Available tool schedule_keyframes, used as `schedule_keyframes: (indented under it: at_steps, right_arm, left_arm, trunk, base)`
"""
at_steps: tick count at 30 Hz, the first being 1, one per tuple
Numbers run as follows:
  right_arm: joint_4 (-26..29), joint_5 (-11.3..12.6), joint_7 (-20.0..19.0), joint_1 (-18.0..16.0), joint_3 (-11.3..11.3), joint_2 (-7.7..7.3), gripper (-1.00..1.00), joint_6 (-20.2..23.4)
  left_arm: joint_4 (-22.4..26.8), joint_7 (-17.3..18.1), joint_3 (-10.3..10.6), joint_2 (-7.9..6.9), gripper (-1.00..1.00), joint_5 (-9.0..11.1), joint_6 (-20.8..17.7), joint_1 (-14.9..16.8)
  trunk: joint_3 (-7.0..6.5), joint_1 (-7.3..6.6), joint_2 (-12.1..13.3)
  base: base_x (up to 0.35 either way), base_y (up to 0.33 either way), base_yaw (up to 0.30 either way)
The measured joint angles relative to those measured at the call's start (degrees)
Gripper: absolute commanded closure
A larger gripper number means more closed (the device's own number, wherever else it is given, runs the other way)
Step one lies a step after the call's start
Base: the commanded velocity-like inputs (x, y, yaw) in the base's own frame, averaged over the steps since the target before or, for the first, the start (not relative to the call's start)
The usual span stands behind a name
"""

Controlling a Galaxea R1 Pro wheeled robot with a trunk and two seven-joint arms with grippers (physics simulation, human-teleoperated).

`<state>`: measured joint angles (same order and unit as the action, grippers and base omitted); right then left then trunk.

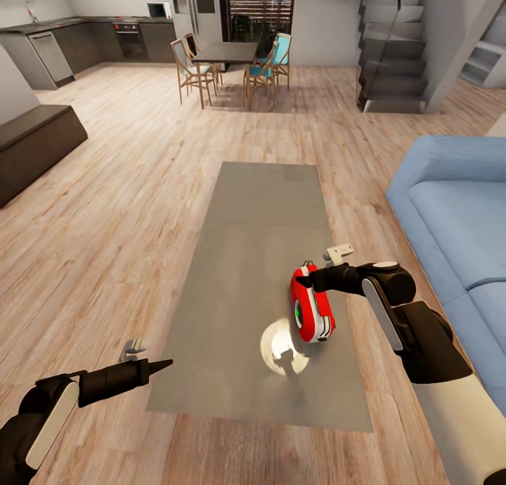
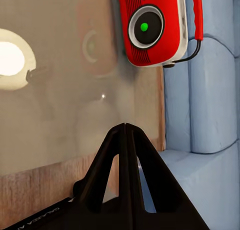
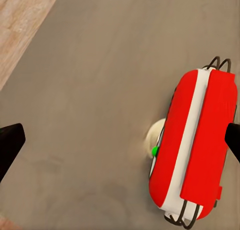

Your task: Turn on the radio receiver that's on the table in the living room.

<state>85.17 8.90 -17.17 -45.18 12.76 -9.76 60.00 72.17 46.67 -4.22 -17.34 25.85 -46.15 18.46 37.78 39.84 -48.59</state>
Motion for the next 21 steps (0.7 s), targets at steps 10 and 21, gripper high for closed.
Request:
schedule_keyframes:
  at_steps: [10, 21]
  right_arm:
    - [0.0, 0.0, 0.0, 0.0, 0.0, -0.11, -1.0, 0.0]
    - [0.0, -0.1, 0.5, 0.0, -0.1, -0.34, -1.0, 0.0]
  left_arm:
    - [-0.1, -0.1, 0.0, 0.02, 1.0, 0.0, 0.0, 0.0]
    - [0.0, 0.0, 0.0, 0.02, 1.0, 0.0, 0.0, 0.0]
  trunk:
    - [-0.91, 0.0, 0.0]
    - [-1.91, 0.0, 0.0]
  base:
    - [0.0, 0.0, 0.0]
    - [0.0, 0.0, 0.0]
